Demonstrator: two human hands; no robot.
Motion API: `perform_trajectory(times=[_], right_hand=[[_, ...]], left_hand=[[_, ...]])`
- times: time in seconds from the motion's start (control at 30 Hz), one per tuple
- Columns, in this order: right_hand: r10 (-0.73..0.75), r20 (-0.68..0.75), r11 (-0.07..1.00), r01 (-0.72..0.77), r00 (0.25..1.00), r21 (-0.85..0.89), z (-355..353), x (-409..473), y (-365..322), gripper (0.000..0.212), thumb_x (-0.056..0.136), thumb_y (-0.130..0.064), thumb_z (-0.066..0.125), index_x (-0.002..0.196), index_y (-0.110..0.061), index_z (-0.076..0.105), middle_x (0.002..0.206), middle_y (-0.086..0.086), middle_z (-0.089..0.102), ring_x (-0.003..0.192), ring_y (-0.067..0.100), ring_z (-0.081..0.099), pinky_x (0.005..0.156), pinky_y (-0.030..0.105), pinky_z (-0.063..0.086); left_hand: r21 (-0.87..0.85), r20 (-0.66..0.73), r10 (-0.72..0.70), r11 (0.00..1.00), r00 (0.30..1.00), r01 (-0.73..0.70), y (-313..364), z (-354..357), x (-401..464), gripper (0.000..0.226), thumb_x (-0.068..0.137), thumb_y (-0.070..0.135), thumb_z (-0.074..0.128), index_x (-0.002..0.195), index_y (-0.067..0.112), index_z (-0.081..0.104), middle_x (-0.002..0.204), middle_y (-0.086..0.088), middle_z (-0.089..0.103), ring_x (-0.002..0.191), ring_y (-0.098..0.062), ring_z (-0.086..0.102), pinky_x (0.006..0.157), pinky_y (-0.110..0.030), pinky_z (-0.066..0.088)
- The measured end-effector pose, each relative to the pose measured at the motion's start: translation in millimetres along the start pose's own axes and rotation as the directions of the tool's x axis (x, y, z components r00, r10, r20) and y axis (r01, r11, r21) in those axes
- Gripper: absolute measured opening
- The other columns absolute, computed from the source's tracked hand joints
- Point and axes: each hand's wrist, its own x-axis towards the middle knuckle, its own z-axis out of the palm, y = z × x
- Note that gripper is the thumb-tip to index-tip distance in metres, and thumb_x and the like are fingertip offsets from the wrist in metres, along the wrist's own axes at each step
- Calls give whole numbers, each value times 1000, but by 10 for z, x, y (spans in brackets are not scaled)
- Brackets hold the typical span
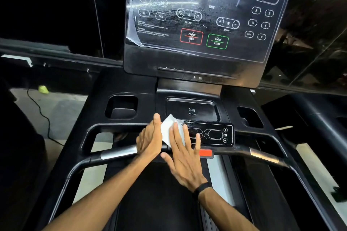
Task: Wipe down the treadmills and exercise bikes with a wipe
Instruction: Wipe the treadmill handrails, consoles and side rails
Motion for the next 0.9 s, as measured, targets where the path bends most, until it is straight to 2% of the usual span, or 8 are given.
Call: perform_trajectory(times=[0.13,0.33,0.43,0.57,0.77,0.9], right_hand=[[-18,24,998,19,1000,-53,-54,100,-80,76,101,-66,16,161,-19,11,169,-1,3,155,26,1,121,57,0],[39,35,999,-39,999,10,-56,86,-151,80,100,-68,15,160,-15,13,168,-1,6,155,27,0,121,55,-9],[44,40,999,-45,998,28,-59,82,-152,82,100,-68,17,160,-15,11,169,-1,3,155,28,-3,121,54,-12],[70,31,994,-73,997,86,-70,74,-128,83,99,-69,14,160,-13,10,169,2,-1,155,28,-4,122,55,-9],[125,49,986,-130,991,105,-70,39,-51,88,97,-72,17,160,-12,3,169,3,-5,155,28,-8,121,59,-6],[132,50,982,-138,990,132,-98,31,-42,90,96,-73,18,160,-14,-2,168,2,-9,154,28,-11,121,60,-7]], left_hand=[[-39,-11,-41,998,999,40,-24,14,20,92,90,71,1,125,13,62,128,-13,62,127,-33,50,111,-47,31],[-68,-29,-2,998,1000,0,-101,38,55,97,84,79,-5,133,25,60,129,-9,63,127,-31,51,110,-45,34],[-68,-36,-11,998,999,9,-91,29,52,103,77,81,-7,129,25,62,127,-9,65,125,-31,53,108,-46,35],[-55,-37,-22,998,999,20,-60,33,55,83,94,69,2,122,22,65,121,-9,66,121,-31,54,104,-43,35],[-2,-41,78,997,996,-78,-86,47,48,105,74,87,-15,97,26,67,82,2,71,99,-24,63,95,-46,44],[-11,-29,45,999,999,-45,-103,48,76,106,77,85,-15,99,29,72,80,4,72,97,-22,65,93,-50,48]])
